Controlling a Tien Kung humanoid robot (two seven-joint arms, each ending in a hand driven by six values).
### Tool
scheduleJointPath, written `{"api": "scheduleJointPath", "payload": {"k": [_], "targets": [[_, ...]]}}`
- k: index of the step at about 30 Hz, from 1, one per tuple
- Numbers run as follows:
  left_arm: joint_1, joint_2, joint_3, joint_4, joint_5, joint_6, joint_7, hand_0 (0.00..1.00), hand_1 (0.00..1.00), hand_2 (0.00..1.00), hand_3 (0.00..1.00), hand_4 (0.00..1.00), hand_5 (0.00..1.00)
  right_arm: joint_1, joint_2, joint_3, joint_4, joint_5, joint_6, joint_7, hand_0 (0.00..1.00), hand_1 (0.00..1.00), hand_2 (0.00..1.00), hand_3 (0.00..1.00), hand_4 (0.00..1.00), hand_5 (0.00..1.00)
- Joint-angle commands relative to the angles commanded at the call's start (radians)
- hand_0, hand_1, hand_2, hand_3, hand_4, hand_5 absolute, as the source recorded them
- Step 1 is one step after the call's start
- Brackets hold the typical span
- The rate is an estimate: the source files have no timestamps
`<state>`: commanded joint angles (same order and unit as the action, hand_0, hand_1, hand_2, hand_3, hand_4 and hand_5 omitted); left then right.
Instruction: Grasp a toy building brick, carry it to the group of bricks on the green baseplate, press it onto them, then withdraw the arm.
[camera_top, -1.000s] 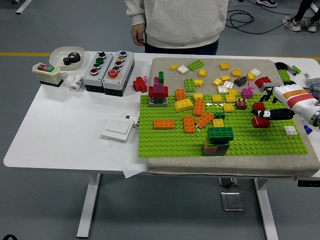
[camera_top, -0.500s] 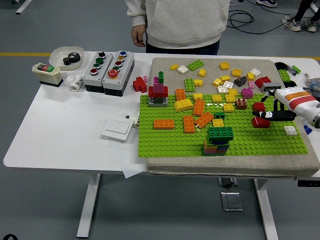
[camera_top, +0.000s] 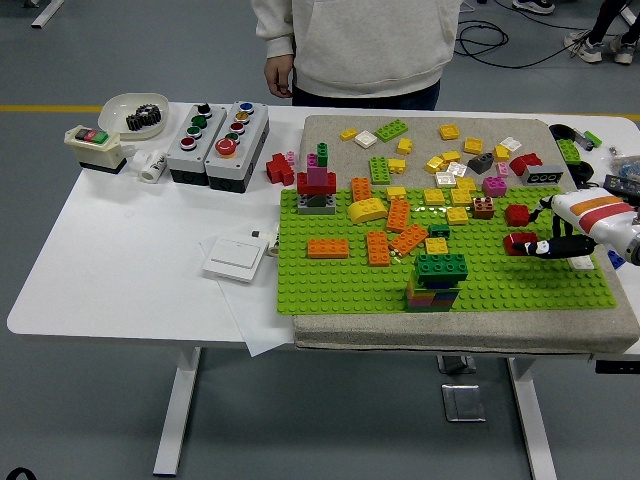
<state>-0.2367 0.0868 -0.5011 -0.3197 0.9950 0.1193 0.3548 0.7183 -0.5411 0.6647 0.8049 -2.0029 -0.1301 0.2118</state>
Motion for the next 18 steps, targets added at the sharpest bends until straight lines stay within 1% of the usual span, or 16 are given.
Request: {"api": "scheduleJointPath", "payload": {"k": [5, 6, 7, 11, 13, 17, 18], "targets": [[0.0, -0.001, -0.001, 0.0, 0.001, 0.001, 0.001, 0.669, 0.71, 0.731, 0.589, 0.673, 0.665, 0.002, 0.01, 0.001, -0.019, -0.002, -0.018, -0.002, 0.636, 0.548, 0.641, 0.615, 0.934, 0.612], [-0.001, -0.001, -0.001, 0.0, 0.001, 0.001, 0.001, 0.669, 0.71, 0.73, 0.591, 0.672, 0.665, 0.003, 0.012, 0.003, -0.023, 0.001, -0.025, -0.001, 0.642, 0.567, 0.658, 0.632, 0.933, 0.583], [-0.001, -0.001, -0.001, 0.0, 0.0, 0.001, 0.001, 0.669, 0.71, 0.73, 0.591, 0.672, 0.665, 0.003, 0.013, 0.003, -0.024, 0.001, -0.027, -0.001, 0.642, 0.567, 0.658, 0.632, 0.933, 0.583], [-0.001, 0.0, 0.001, -0.001, -0.003, 0.002, 0.001, 0.669, 0.71, 0.73, 0.591, 0.672, 0.665, 0.005, 0.017, 0.004, -0.024, 0.004, -0.032, -0.002, 0.642, 0.567, 0.658, 0.632, 0.933, 0.583], [-0.002, 0.0, 0.001, -0.001, -0.003, 0.001, 0.001, 0.668, 0.71, 0.731, 0.589, 0.673, 0.665, 0.008, 0.022, 0.002, -0.029, 0.01, -0.034, -0.004, 0.646, 0.572, 0.655, 0.632, 0.925, 0.567], [-0.004, 0.0, 0.003, -0.001, -0.004, 0.001, 0.001, 0.668, 0.71, 0.731, 0.589, 0.673, 0.665, 0.016, 0.036, -0.008, -0.046, 0.027, -0.036, -0.005, 0.646, 0.572, 0.655, 0.632, 0.925, 0.567], [-0.005, 0.0, 0.004, -0.001, -0.005, 0.001, 0.0, 0.669, 0.71, 0.731, 0.59, 0.672, 0.665, 0.018, 0.042, -0.01, -0.053, 0.034, -0.035, -0.006, 0.642, 0.564, 0.643, 0.612, 0.917, 0.58]]}}
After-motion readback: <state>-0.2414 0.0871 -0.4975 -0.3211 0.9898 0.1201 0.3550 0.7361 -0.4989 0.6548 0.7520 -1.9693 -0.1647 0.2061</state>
